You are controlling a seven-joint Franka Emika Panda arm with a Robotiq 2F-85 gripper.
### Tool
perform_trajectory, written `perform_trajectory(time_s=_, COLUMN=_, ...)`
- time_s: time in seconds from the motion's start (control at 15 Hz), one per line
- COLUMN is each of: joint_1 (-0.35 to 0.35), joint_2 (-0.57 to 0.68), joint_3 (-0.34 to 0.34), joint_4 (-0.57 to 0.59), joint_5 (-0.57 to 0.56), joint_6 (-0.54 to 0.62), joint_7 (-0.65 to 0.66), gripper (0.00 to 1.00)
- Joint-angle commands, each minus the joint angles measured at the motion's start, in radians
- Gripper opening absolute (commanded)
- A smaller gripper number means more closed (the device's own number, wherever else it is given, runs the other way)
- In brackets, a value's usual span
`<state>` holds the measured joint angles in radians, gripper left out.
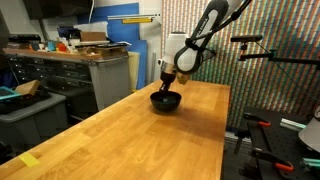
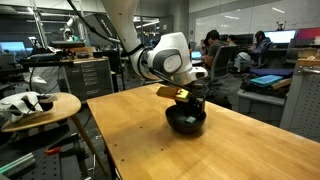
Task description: Put the block in the bowl
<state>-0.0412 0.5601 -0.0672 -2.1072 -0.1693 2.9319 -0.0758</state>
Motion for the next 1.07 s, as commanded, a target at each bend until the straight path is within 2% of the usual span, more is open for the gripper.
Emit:
perform_trajectory(time_s=0.0, joint_1=-0.017, joint_2=-0.048, joint_3=0.025, joint_4=0.032, joint_5=0.050, joint_6=-0.102, joint_7=-0.005, gripper=0.90)
perform_trajectory(time_s=0.07, joint_1=-0.015, joint_2=-0.066, joint_3=0.024, joint_4=0.033, joint_5=0.056, joint_6=-0.126, joint_7=-0.005, gripper=0.98)
perform_trajectory(time_s=0.13, joint_1=-0.014, joint_2=-0.097, joint_3=0.023, joint_4=0.030, joint_5=0.062, joint_6=-0.167, joint_7=-0.007, gripper=1.00)
perform_trajectory(time_s=0.53, joint_1=-0.020, joint_2=-0.300, joint_3=0.008, joint_4=0.029, joint_5=0.080, joint_6=-0.511, joint_7=-0.009, gripper=1.00)
perform_trajectory(time_s=0.8, joint_1=-0.051, joint_2=-0.410, joint_3=0.007, joint_4=0.041, joint_5=0.142, joint_6=-0.745, joint_7=-0.057, gripper=1.00)
perform_trajectory(time_s=0.87, joint_1=-0.031, joint_2=-0.352, joint_3=0.004, joint_4=0.044, joint_5=0.099, joint_6=-0.651, joint_7=-0.011, gripper=1.00)
perform_trajectory(time_s=1.0, joint_1=-0.041, joint_2=-0.392, joint_3=0.002, joint_4=0.044, joint_5=0.117, joint_6=-0.718, joint_7=-0.029, gripper=1.00)
